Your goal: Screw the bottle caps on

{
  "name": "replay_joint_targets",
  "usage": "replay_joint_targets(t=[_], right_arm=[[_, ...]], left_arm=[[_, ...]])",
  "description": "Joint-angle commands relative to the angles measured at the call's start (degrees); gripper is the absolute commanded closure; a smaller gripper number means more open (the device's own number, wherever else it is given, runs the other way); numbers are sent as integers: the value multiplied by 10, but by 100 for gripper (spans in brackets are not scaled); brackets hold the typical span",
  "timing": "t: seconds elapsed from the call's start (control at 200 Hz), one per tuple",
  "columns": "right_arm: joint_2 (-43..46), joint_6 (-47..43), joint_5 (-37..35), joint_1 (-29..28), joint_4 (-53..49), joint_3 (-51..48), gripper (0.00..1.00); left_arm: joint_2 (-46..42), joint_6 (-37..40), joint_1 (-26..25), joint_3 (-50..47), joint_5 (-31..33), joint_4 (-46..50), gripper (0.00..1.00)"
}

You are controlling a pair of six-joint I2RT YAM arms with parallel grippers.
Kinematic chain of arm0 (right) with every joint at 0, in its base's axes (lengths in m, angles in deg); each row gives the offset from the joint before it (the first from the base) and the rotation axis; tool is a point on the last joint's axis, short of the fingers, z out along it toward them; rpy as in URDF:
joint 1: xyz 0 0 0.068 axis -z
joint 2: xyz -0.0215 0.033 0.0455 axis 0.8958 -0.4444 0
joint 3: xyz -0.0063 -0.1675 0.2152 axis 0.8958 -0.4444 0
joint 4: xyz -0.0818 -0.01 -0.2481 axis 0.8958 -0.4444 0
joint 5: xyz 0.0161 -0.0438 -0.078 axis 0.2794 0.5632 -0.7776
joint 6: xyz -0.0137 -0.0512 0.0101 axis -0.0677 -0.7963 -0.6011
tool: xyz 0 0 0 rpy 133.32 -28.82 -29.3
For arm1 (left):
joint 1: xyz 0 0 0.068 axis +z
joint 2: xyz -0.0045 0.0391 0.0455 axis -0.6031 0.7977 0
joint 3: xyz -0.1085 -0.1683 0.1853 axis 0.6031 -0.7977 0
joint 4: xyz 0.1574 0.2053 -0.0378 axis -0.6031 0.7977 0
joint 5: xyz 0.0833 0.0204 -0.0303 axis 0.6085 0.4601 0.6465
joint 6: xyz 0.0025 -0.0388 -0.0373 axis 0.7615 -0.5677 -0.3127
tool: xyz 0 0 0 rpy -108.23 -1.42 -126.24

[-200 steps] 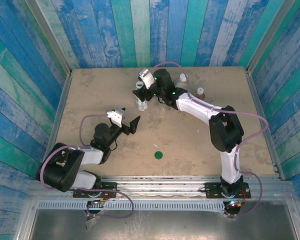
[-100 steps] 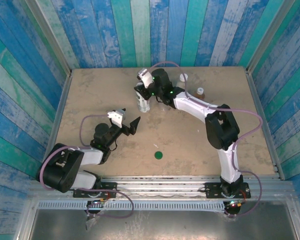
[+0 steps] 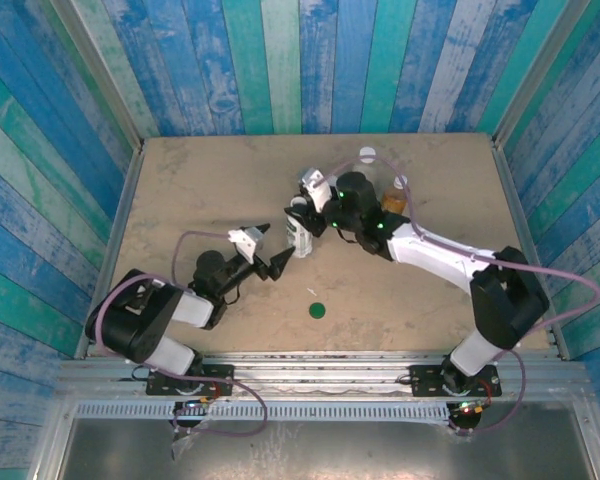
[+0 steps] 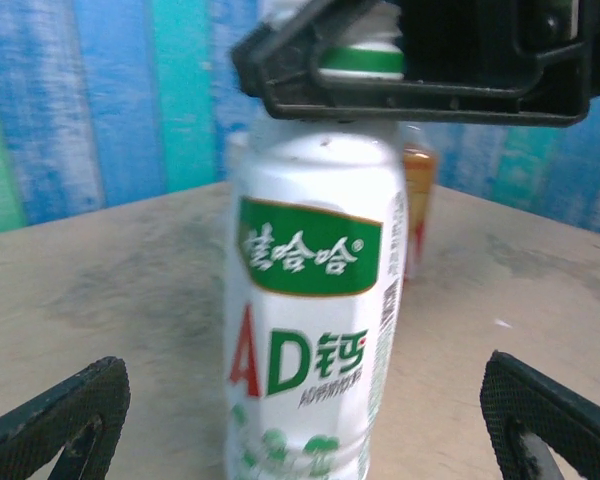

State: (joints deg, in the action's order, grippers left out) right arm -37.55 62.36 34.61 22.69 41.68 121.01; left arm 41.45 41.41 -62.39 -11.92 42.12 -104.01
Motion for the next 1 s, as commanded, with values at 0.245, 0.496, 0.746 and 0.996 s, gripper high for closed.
replay_joint_targets(t=[0.245,0.496,0.746,0.996], right_arm=[[32,-85,137,0,61,-95,72],[27,-95,174,7,55,-97,71],[22,-96,174,14,47,-91,70],[15,-96,174,15,36,-85,69]], left_arm=[[92,23,-32,36,-73,-83,2],[128,40,-32,72,-97,-49,12],[177,25,-32,79,-109,-91,24],[166,16,-32,70,-109,-123,22]])
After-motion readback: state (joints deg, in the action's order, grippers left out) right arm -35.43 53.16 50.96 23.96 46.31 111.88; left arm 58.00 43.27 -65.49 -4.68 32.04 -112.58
